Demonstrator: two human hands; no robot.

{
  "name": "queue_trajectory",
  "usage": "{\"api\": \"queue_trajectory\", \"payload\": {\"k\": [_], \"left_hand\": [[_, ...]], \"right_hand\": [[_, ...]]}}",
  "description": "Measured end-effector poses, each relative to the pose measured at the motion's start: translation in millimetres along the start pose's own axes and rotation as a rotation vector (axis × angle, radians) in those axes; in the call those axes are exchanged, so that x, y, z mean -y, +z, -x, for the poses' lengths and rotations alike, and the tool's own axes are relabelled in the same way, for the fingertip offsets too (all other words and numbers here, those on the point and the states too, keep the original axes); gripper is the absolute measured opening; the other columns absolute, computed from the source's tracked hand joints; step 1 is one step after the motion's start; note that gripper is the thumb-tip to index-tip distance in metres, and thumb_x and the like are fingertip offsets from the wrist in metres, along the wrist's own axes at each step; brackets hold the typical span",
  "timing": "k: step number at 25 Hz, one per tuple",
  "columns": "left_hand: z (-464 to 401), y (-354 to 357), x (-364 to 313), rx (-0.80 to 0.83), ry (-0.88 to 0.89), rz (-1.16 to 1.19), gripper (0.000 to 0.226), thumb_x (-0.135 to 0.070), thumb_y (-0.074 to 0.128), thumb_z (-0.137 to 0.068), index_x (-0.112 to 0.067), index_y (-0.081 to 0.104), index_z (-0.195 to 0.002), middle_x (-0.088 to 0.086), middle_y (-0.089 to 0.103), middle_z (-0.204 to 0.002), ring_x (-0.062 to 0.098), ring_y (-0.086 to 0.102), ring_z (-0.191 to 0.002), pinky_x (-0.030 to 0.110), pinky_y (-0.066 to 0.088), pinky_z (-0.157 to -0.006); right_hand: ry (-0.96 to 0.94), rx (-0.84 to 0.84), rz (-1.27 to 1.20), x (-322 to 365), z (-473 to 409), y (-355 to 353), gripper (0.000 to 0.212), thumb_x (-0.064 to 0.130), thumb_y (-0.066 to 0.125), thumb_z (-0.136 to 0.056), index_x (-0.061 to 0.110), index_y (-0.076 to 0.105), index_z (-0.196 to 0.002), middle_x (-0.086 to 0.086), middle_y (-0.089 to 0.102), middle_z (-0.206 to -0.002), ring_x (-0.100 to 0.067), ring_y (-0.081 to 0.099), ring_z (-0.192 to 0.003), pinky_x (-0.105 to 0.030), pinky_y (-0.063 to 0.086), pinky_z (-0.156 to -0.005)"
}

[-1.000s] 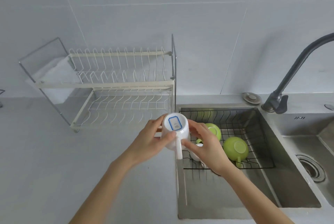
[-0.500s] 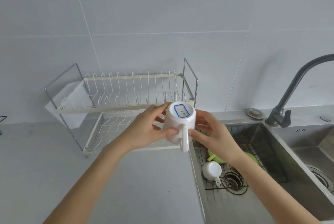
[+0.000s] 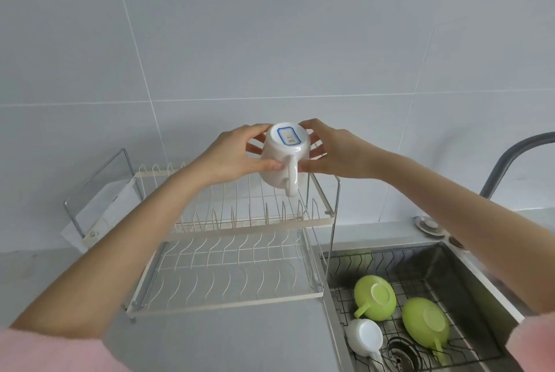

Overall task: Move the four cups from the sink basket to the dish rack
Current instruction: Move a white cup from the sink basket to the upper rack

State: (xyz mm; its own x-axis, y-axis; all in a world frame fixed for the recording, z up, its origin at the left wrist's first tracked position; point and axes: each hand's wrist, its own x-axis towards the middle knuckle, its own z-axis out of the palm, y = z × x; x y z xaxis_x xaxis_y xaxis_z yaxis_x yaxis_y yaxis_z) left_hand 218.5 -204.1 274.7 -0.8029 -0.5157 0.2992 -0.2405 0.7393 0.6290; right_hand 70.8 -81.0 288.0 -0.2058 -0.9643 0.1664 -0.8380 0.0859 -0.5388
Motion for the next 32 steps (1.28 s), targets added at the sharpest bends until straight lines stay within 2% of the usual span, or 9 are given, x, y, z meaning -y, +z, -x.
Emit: {"api": "queue_trajectory", "payload": {"k": [6, 10, 12, 14, 18, 22, 26, 29, 32], "left_hand": [[-39, 18, 41, 0.039, -0.105, 0.016, 0.058, -0.026, 0.075, -0.07, -0.024, 0.052, -0.123, -0.003, 0.059, -0.111, 0.015, 0.061, -0.093, 0.02, 0.044, -0.078], [-53, 44, 69, 0.098, -0.182, 0.073, 0.055, -0.023, 0.076, -0.07, -0.019, 0.053, -0.12, -0.001, 0.059, -0.11, 0.016, 0.061, -0.09, 0.019, 0.044, -0.073], [-56, 54, 79, 0.131, -0.208, 0.1, 0.056, -0.02, 0.075, -0.071, -0.017, 0.051, -0.122, 0.001, 0.06, -0.113, 0.017, 0.061, -0.091, 0.021, 0.046, -0.077], [-58, 59, 86, 0.145, -0.216, 0.103, 0.058, -0.019, 0.075, -0.071, -0.016, 0.05, -0.123, 0.002, 0.06, -0.115, 0.017, 0.061, -0.092, 0.021, 0.046, -0.077], [-56, 61, 91, 0.157, -0.217, 0.073, 0.056, -0.017, 0.076, -0.071, -0.017, 0.052, -0.122, -0.001, 0.059, -0.109, 0.016, 0.059, -0.09, 0.009, 0.043, -0.07], [-52, 61, 95, 0.186, -0.244, 0.04, 0.055, -0.017, 0.076, -0.07, -0.017, 0.053, -0.12, 0.003, 0.06, -0.111, 0.016, 0.06, -0.089, 0.018, 0.047, -0.075], [-49, 63, 97, 0.222, -0.289, 0.011, 0.056, -0.021, 0.074, -0.072, -0.015, 0.05, -0.123, -0.002, 0.057, -0.111, 0.015, 0.058, -0.09, 0.023, 0.045, -0.081], [-49, 64, 96, 0.232, -0.299, 0.0, 0.057, -0.023, 0.072, -0.074, -0.015, 0.047, -0.125, 0.001, 0.056, -0.117, 0.016, 0.057, -0.092, 0.025, 0.044, -0.085], [-49, 64, 94, 0.242, -0.307, -0.016, 0.058, -0.024, 0.07, -0.076, -0.015, 0.045, -0.128, 0.003, 0.055, -0.127, 0.016, 0.056, -0.094, 0.026, 0.043, -0.087]], "right_hand": [[0.062, 0.149, 0.211, -28, -59, 12, 0.063, 0.033, 0.069, -0.078, 0.009, 0.036, -0.126, -0.008, 0.056, -0.124, -0.026, 0.058, -0.109, -0.04, 0.049, -0.094], [0.141, 0.252, 0.295, -48, -82, 28, 0.063, 0.03, 0.069, -0.078, 0.007, 0.037, -0.128, -0.013, 0.056, -0.124, -0.029, 0.051, -0.113, -0.04, 0.046, -0.095], [0.154, 0.296, 0.331, -52, -89, 36, 0.066, 0.025, 0.069, -0.078, 0.006, 0.034, -0.131, -0.015, 0.056, -0.123, -0.029, 0.053, -0.108, -0.038, 0.046, -0.091], [0.163, 0.331, 0.382, -52, -95, 42, 0.068, 0.024, 0.069, -0.078, 0.006, 0.032, -0.132, -0.015, 0.054, -0.121, -0.028, 0.051, -0.095, -0.035, 0.045, -0.08], [0.166, 0.354, 0.418, -50, -99, 48, 0.068, 0.025, 0.07, -0.077, 0.006, 0.033, -0.131, -0.008, 0.045, -0.099, -0.024, 0.046, -0.085, -0.029, 0.038, -0.063], [0.17, 0.373, 0.399, -54, -100, 56, 0.068, 0.026, 0.071, -0.076, 0.007, 0.034, -0.13, -0.008, 0.046, -0.1, -0.023, 0.046, -0.086, -0.031, 0.039, -0.072], [0.168, 0.394, 0.366, -55, -100, 61, 0.069, 0.026, 0.07, -0.077, 0.009, 0.034, -0.133, -0.012, 0.053, -0.123, -0.022, 0.045, -0.094, -0.029, 0.039, -0.078], [0.181, 0.404, 0.39, -56, -101, 63, 0.069, 0.028, 0.069, -0.077, 0.01, 0.034, -0.133, -0.012, 0.053, -0.126, -0.027, 0.051, -0.105, -0.032, 0.042, -0.083], [0.195, 0.417, 0.42, -56, -101, 64, 0.068, 0.031, 0.067, -0.078, 0.011, 0.033, -0.134, -0.012, 0.053, -0.125, -0.026, 0.049, -0.098, -0.033, 0.042, -0.082]]}}
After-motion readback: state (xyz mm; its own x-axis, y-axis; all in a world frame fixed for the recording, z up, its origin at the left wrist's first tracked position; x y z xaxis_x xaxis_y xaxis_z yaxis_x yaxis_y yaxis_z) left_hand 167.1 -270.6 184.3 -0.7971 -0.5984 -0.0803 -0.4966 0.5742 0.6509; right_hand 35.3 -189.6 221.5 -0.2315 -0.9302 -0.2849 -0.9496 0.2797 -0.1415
